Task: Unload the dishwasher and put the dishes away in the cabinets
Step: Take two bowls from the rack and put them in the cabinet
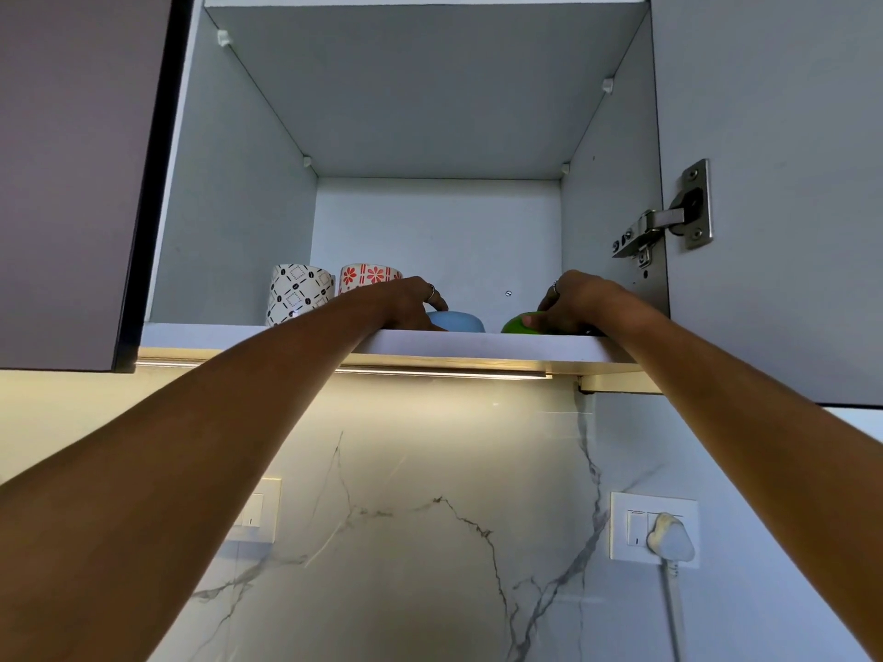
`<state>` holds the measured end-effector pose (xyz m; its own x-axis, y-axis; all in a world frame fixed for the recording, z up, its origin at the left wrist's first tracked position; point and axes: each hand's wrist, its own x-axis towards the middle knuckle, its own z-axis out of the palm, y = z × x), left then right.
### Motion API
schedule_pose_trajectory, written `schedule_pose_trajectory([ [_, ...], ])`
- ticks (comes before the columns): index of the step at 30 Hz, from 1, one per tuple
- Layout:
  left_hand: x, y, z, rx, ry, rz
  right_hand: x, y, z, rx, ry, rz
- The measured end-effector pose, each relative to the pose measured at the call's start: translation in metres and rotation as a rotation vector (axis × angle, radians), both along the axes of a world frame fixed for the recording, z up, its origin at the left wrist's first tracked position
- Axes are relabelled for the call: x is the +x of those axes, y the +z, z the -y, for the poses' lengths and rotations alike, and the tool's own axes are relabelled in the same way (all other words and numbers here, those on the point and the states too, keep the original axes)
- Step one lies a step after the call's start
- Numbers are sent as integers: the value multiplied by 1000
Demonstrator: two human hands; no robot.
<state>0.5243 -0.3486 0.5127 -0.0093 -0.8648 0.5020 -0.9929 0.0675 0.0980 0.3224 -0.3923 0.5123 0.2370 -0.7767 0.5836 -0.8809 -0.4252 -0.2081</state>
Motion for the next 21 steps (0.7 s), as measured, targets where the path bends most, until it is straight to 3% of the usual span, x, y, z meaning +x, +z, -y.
schedule_pose_trajectory([
  [11, -3, -3, -4, -129, 7, 25, -4, -3, 0, -79, -21, 85],
  [16, -9, -7, -14, -370, -23, -18, -4, -8, 1, -94, -10, 57],
  [21, -22, -11, -36, -668, 8, -112, -4, -14, -21, -501, -50, 99],
])
